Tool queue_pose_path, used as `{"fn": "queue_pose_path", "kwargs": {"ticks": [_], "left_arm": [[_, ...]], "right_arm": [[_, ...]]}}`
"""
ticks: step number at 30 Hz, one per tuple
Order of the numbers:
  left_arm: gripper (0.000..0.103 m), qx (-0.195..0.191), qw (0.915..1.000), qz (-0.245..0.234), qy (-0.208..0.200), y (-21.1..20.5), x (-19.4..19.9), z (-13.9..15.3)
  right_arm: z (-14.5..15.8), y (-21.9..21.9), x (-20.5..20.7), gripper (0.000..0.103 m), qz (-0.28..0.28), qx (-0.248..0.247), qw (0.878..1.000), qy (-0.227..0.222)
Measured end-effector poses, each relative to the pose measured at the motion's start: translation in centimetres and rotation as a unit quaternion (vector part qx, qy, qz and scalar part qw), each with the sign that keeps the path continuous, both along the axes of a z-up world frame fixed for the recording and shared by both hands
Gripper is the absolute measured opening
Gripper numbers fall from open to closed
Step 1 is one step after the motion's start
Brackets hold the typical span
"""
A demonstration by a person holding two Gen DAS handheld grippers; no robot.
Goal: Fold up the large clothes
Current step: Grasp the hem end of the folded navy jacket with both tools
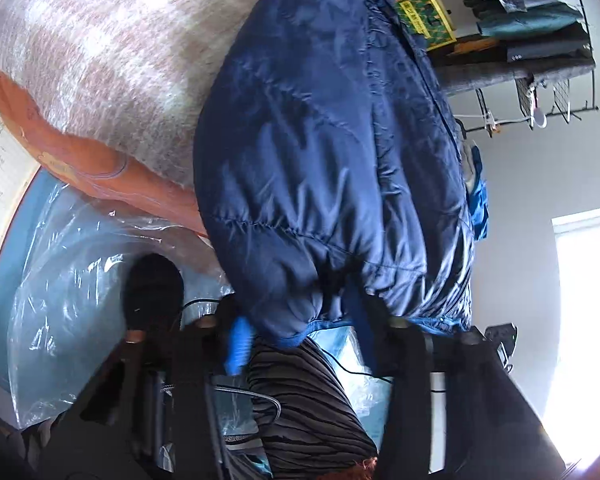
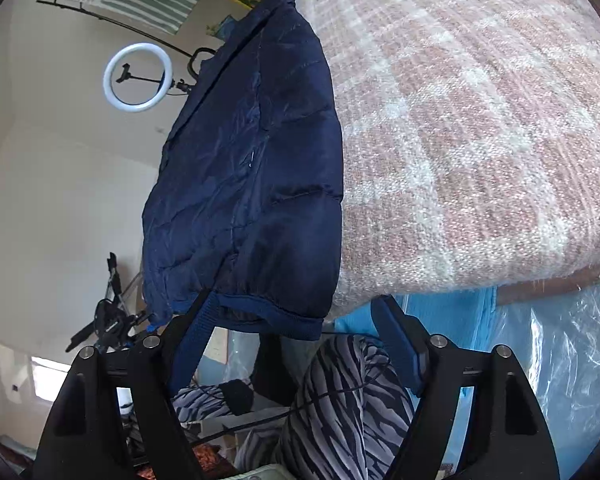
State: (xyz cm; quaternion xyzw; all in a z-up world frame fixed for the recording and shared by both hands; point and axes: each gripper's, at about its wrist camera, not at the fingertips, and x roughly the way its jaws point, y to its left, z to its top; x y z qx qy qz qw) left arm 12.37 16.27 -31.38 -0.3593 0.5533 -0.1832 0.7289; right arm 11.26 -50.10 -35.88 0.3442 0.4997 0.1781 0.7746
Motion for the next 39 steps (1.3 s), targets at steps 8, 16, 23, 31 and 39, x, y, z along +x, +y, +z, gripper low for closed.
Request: {"fn": "queue_pose_path", "kwargs": {"ticks": [8, 16, 23, 31, 39], "left_arm": [[0.015, 0.040, 0.9991, -0.008, -0.016, -0.3, -0.7, 1.5], [0.070, 0.093, 0.9951, 0.022, -0.023, 0.7, -0.7, 2.6], [0.070, 0.017, 0.9978, 0.063, 0.009, 2.9, 1.2, -0.2], [0.014, 0.002, 1.0000, -0.005, 0.001, 0.3, 1.1, 0.8], [0.007, -0.007, 0.9985, 0.013, -0.052, 1.1, 0.8, 7.0]], "right_arm": [[-0.2, -0.8, -0.8, 0.011, -0.003, 0.024, 1.000, 0.008], [2.1, 0.3, -0.4, 0.005, 0.011, 0.010, 1.000, -0.026], [1.4, 0.0, -0.2, 0.005, 0.007, 0.013, 1.000, -0.016], [1.7, 0.4, -0.2, 0.005, 0.005, 0.006, 1.000, -0.019], [5.3, 1.0, -0.1, 0.004, 0.004, 0.007, 0.998, -0.067]]}}
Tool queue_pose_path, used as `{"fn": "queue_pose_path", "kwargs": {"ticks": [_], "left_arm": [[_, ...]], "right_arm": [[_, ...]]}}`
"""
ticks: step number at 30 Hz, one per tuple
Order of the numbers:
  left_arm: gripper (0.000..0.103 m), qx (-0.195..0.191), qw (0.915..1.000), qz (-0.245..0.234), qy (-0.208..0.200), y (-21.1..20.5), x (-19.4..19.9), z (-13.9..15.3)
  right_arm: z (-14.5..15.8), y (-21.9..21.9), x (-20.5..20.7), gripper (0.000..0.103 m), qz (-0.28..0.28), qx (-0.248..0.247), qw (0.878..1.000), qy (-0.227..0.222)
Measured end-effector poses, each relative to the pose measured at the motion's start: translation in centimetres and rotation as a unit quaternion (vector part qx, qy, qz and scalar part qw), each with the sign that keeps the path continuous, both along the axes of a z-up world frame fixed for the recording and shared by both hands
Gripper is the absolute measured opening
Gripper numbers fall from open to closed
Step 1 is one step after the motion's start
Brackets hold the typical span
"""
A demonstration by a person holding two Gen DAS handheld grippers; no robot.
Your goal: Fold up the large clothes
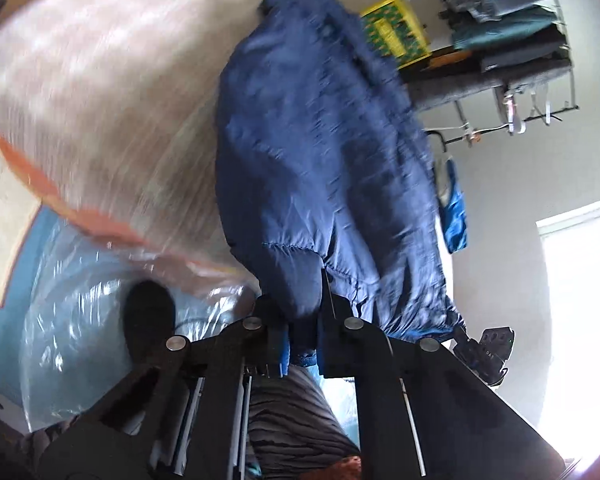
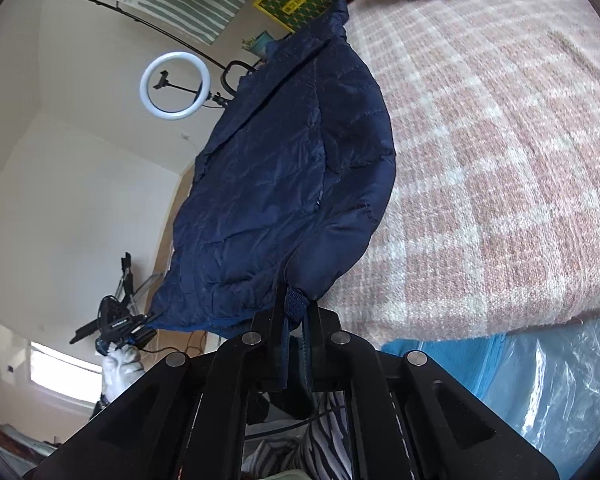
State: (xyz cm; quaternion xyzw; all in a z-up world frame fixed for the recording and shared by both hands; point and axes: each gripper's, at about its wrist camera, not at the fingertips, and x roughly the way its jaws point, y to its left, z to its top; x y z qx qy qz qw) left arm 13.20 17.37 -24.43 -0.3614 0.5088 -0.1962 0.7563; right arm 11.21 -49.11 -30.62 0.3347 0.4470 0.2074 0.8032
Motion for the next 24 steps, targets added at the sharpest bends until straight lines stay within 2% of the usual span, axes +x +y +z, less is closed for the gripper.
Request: {"fn": "queue_pose_path", "kwargs": {"ticks": [2, 10, 14, 18, 24], "left_arm": [[0.007, 0.007, 0.9998, -0.001, -0.021, -0.1, 0.6, 2.3], [0.007, 0.009, 0.9973, -0.009, -0.072, -1.0, 4.9, 8.3], [0.006, 0.022, 0.9946, -0.009, -0.101, -1.9, 7.9, 11.2], [0.006, 0.028, 0.9920, -0.005, -0.123, -2.4, 11.0, 13.5], [0.006, 0.039, 0.9904, 0.003, -0.133, -2.8, 16.1, 14.9]], "right_arm": [[1.2, 0.2, 0.3, 0.004, -0.004, 0.003, 1.000, -0.015], [5.4, 0.5, 3.4, 0.003, -0.025, 0.000, 0.997, -0.067], [7.7, 0.6, 5.6, 0.003, -0.024, -0.022, 0.995, -0.092], [10.1, 0.1, 8.2, 0.003, -0.033, -0.033, 0.992, -0.118], [12.2, 0.1, 13.7, 0.003, -0.041, -0.068, 0.987, -0.137]]}}
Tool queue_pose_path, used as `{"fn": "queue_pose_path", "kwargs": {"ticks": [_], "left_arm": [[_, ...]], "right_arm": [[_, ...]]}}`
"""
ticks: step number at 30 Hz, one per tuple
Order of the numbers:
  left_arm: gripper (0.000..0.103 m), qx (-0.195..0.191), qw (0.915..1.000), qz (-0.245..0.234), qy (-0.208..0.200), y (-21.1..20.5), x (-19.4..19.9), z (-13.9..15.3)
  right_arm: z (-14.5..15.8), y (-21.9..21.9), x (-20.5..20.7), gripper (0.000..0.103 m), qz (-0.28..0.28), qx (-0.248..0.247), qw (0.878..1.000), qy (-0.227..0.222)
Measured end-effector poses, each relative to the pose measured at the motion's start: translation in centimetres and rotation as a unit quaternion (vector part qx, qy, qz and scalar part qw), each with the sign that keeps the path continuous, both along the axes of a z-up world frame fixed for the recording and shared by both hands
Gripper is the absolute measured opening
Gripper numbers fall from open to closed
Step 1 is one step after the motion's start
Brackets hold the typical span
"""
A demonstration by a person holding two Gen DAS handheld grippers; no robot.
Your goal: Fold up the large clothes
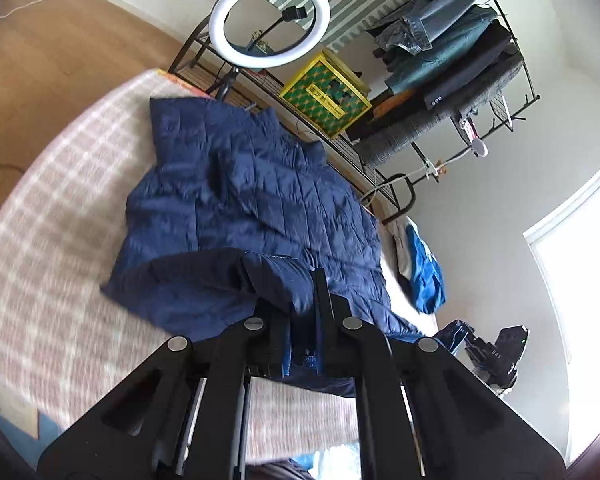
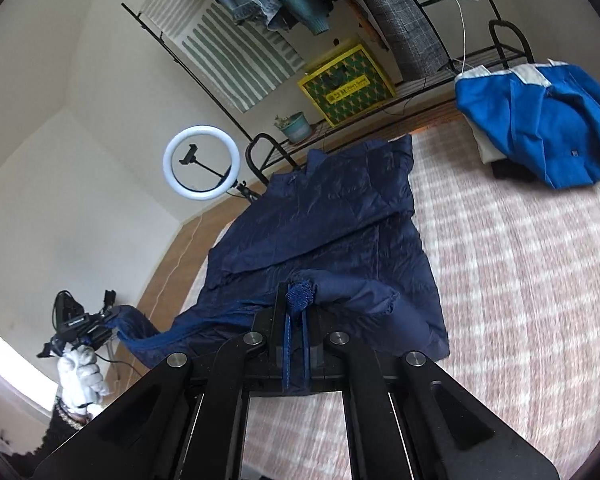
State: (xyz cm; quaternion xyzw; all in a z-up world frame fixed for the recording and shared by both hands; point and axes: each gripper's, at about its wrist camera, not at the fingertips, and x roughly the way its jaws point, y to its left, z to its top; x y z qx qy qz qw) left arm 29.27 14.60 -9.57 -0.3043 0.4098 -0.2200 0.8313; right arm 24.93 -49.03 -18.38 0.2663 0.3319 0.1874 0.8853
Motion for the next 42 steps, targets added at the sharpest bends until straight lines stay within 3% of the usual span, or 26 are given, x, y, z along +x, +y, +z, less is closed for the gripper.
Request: {"fn": "queue_pose_path", "kwargs": {"ticks": [9, 17, 26, 35, 36, 38, 42], "left_arm": [[0.006, 0.020, 0.9997, 0.014, -0.001, -0.1, 9.6, 0.0], [0.006, 0.061, 0.9980, 0.019, 0.000, -1.8, 19.3, -1.7], [0.006, 0.095, 0.9947, 0.032, 0.022, -3.8, 29.1, -5.9], [0.006, 0.105, 0.9909, 0.049, 0.069, -4.4, 32.7, -11.2], [0.008, 0.100, 0.9906, 0.049, 0.080, -4.3, 32.9, -11.6], [0.022, 0.068, 0.9919, 0.043, 0.098, -3.9, 33.3, -12.1], [0.057, 0.050, 0.9951, 0.048, 0.071, -3.1, 33.0, -10.0]], "right_arm": [[2.6, 1.7, 8.9, 0.003, -0.004, -0.075, 0.997, -0.025], [2.5, 3.7, 18.2, 0.003, -0.020, -0.140, 0.990, -0.026], [-0.8, 4.1, 27.2, 0.003, -0.055, -0.176, 0.983, 0.000], [-6.0, 4.7, 31.6, 0.003, -0.055, -0.206, 0.976, 0.048], [-6.3, 4.7, 31.8, 0.003, -0.050, -0.203, 0.977, 0.053], [-6.8, 4.7, 32.2, 0.003, -0.043, -0.203, 0.976, 0.060], [-6.6, 4.0, 32.6, 0.009, -0.030, -0.180, 0.981, 0.073]]}}
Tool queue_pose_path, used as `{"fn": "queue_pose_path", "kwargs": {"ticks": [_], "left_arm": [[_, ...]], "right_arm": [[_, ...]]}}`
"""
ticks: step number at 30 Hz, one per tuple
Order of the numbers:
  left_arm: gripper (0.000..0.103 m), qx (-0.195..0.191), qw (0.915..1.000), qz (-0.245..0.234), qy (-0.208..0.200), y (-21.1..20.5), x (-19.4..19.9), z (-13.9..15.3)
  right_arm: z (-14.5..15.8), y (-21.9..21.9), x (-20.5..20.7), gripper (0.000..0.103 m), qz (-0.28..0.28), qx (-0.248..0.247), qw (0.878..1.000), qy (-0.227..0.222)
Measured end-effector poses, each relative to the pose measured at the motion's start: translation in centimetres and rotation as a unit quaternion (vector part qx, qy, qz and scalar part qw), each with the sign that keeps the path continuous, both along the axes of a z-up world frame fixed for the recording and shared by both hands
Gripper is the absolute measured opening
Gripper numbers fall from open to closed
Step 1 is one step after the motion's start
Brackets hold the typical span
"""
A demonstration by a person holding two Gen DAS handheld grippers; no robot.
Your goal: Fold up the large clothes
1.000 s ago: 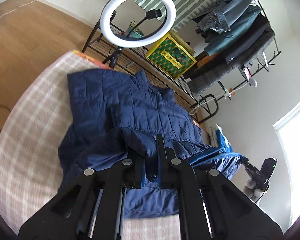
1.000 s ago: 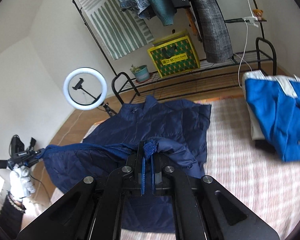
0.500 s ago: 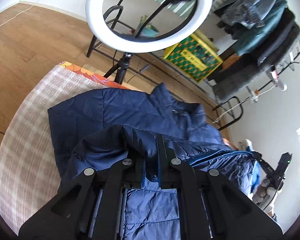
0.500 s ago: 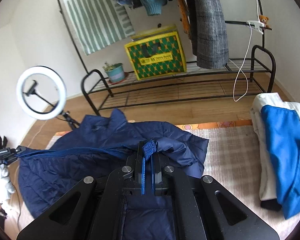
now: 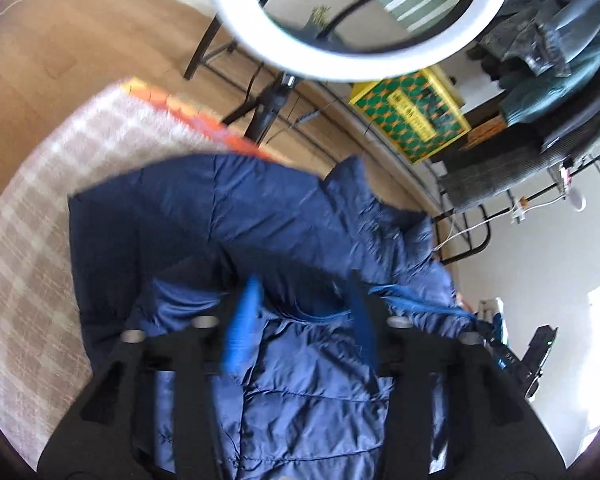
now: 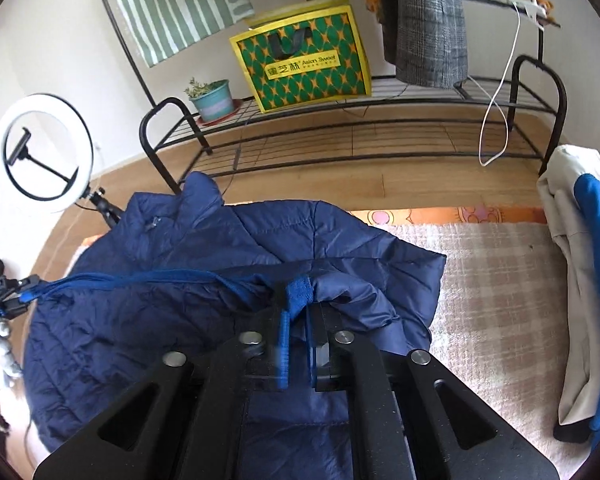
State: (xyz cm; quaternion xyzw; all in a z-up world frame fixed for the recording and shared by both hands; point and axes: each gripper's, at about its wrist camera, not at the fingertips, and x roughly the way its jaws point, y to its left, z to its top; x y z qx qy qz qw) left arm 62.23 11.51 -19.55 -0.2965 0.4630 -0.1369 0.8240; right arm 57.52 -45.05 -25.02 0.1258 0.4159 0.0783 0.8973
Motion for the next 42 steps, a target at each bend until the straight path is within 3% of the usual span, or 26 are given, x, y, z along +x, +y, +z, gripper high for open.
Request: {"fn": "queue_pose_path", "kwargs": {"ticks": [4, 5, 6, 7, 14, 18, 19, 20, 21, 22, 24, 27, 30, 33, 38, 42], "left_arm": [[0.057, 0.047, 0.9980, -0.002, -0.041, 1.0, -0.8, 2.7], [0.057, 0.077, 0.9956, -0.007, -0.051, 1.0, -1.1, 3.2], [0.057, 0.119, 0.9907, -0.014, -0.065, 1.0, -1.5, 3.4], [0.057, 0.136, 0.9882, -0.021, -0.067, 1.0, -1.7, 3.3], [0.057, 0.197, 0.9744, -0.108, -0.008, 0.1, -2.8, -2.6], [0.057, 0.181, 0.9783, -0.100, 0.011, 0.2, -2.9, -4.3], [0.053, 0.180, 0.9791, -0.095, 0.008, 0.2, -3.0, -4.3], [0.048, 0.184, 0.9787, -0.091, 0.001, 0.2, -3.3, -4.3], [0.030, 0.197, 0.9765, -0.088, -0.003, 0.1, -3.4, -4.2], [0.013, 0.210, 0.9736, -0.088, -0.005, 0.0, -3.6, -4.2], [0.007, 0.229, 0.9695, -0.085, -0.015, -0.1, -3.9, -4.0], [0.004, 0.245, 0.9653, -0.080, -0.039, -0.3, -4.5, -3.1], [0.003, 0.284, 0.9530, -0.082, -0.065, -1.0, -5.0, -1.8], [0.003, 0.303, 0.9461, -0.069, -0.093, -1.0, -5.1, 0.0], [0.003, 0.304, 0.9436, -0.031, -0.127, -0.7, -3.6, 2.5], [0.003, 0.284, 0.9520, 0.011, -0.114, 0.0, -0.2, 1.7]], "right_arm": [[1.2, -1.1, -0.5, 0.029, 0.018, 0.041, 0.999, -0.012], [1.6, -1.6, -1.1, 0.039, 0.023, 0.044, 0.999, -0.022], [1.9, -1.8, -1.4, 0.045, 0.026, 0.042, 0.998, -0.029], [2.1, -2.2, -1.9, 0.048, 0.026, 0.038, 0.998, -0.035], [-0.1, -4.7, -3.9, 0.048, 0.035, 0.023, 0.999, 0.001], [-1.8, -4.0, -3.9, 0.048, 0.045, 0.000, 0.999, 0.022], [-2.2, -3.8, -3.7, 0.048, 0.041, -0.008, 0.999, 0.028], [-2.6, -3.6, -3.4, 0.039, 0.039, -0.014, 0.999, 0.034], [-2.7, -3.4, -3.3, 0.031, 0.038, -0.020, 0.998, 0.036], [-2.8, -3.2, -3.4, 0.016, 0.039, -0.027, 0.998, 0.033], [-2.5, -2.6, -3.7, 0.008, 0.041, -0.041, 0.998, 0.020], [-1.9, -1.9, -4.4, 0.004, 0.039, -0.076, 0.996, 0.004], [-0.7, -1.2, -4.9, 0.003, 0.032, -0.108, 0.994, -0.017], [1.0, -0.3, -5.4, 0.003, 0.027, -0.146, 0.988, -0.054], [3.5, 0.5, -4.1, 0.002, 0.003, -0.178, 0.978, -0.110], [3.0, 0.7, -0.8, 0.002, -0.024, -0.188, 0.975, -0.116]]}}
